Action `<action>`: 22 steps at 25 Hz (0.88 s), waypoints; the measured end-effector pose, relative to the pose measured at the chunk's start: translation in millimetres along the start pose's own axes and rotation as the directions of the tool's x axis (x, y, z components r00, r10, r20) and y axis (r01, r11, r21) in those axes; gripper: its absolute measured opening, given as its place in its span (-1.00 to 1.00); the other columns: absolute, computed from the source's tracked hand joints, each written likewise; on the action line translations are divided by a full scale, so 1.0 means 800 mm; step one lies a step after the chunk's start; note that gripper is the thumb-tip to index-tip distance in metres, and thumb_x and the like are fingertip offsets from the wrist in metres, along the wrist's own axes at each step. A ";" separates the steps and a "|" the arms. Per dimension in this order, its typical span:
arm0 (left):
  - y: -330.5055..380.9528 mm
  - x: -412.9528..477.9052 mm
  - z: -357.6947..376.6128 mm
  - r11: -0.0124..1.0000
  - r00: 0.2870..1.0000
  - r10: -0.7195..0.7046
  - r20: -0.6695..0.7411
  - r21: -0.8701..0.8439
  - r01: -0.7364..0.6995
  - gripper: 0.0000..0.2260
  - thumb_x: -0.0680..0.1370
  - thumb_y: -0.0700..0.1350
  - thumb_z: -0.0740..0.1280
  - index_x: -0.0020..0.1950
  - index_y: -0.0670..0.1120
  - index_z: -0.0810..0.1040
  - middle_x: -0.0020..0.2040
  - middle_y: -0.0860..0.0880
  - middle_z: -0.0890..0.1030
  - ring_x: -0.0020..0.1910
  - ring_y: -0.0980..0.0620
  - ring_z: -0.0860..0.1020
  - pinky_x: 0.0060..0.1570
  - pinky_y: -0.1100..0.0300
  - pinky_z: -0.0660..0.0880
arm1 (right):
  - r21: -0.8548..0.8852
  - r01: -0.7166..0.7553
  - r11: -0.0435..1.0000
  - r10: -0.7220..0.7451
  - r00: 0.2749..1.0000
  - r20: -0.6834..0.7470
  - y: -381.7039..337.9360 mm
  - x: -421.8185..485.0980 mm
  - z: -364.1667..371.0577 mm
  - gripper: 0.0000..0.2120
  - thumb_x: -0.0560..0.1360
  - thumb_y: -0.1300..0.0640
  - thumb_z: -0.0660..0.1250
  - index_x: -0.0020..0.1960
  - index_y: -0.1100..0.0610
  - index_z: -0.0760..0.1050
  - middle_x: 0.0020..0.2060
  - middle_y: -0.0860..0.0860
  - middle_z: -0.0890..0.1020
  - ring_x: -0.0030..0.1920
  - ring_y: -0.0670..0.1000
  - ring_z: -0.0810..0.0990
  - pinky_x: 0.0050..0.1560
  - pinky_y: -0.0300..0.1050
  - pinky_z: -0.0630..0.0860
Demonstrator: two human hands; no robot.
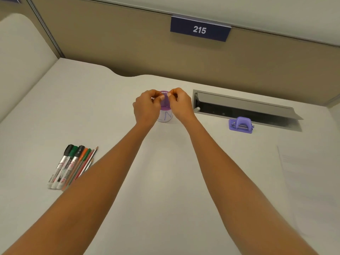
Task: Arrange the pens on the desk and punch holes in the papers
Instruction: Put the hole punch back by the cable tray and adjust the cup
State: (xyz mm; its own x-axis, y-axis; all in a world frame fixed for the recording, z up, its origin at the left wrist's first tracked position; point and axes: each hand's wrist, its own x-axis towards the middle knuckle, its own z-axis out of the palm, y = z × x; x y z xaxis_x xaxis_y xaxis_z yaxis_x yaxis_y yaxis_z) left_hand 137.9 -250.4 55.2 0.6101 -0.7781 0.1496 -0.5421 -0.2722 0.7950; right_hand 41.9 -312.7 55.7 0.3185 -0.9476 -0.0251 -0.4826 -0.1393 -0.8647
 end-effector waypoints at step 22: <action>-0.022 -0.032 0.001 0.993 0.993 0.117 -0.031 -0.016 -0.118 -0.89 0.52 -0.05 0.31 0.00 -0.05 0.56 -0.03 0.02 0.64 -0.17 0.08 0.57 -0.10 0.25 0.48 | -0.277 0.197 0.941 -0.233 0.967 -0.103 0.025 -0.071 0.009 -0.77 0.58 0.18 0.27 0.14 0.27 0.58 0.08 0.19 0.62 0.06 0.13 0.59 0.10 -0.08 0.55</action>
State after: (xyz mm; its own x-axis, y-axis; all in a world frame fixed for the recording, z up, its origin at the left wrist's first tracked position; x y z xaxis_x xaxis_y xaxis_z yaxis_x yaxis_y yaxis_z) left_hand 131.2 -226.1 36.6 0.5602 -0.7866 0.2598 -0.6005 -0.1696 0.7814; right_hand 19.7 -259.4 36.4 0.3363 -0.9136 0.2284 -0.6171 -0.3970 -0.6794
